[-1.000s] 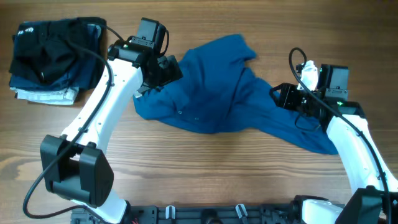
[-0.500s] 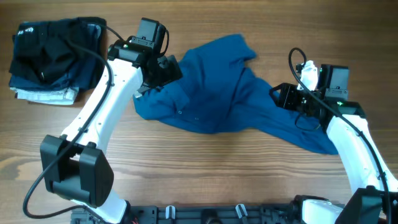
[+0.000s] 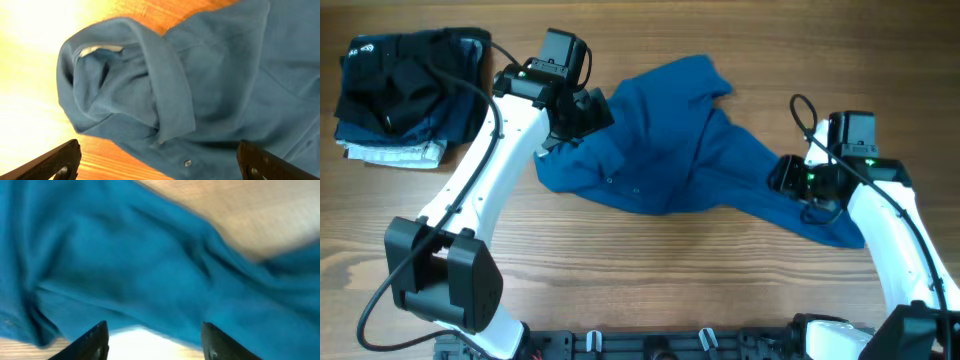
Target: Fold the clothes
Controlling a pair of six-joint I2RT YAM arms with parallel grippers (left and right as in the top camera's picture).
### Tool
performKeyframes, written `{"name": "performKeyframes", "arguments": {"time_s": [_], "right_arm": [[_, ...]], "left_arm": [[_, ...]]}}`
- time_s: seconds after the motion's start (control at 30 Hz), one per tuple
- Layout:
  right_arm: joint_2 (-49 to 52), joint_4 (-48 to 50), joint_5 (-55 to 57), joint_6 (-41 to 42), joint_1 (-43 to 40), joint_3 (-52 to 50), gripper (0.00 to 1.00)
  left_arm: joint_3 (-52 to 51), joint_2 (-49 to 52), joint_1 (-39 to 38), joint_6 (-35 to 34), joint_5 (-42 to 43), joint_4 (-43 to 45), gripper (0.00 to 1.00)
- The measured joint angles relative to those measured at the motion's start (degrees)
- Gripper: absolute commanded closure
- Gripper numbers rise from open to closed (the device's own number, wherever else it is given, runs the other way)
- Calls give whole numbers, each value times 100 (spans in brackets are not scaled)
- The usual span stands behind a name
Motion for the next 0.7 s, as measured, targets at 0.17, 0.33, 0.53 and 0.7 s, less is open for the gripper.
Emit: {"name": "performKeyframes", "arguments": {"time_s": [0.17, 0.33, 0.53, 0.7], "right_arm": [[-87, -1368, 745, 485, -140, 706, 28], [-103, -968, 1248, 826, -708, 586, 28], [179, -236, 1373, 885, -1539, 396, 29], [896, 201, 1392, 881, -1567, 396, 29]], "left_arm": [[0, 0, 0, 0, 0, 109, 0], [0, 2, 0, 0, -341, 284, 0], [0, 2, 0, 2, -664, 424, 0], [0, 2, 0, 0, -713, 485, 0]]}}
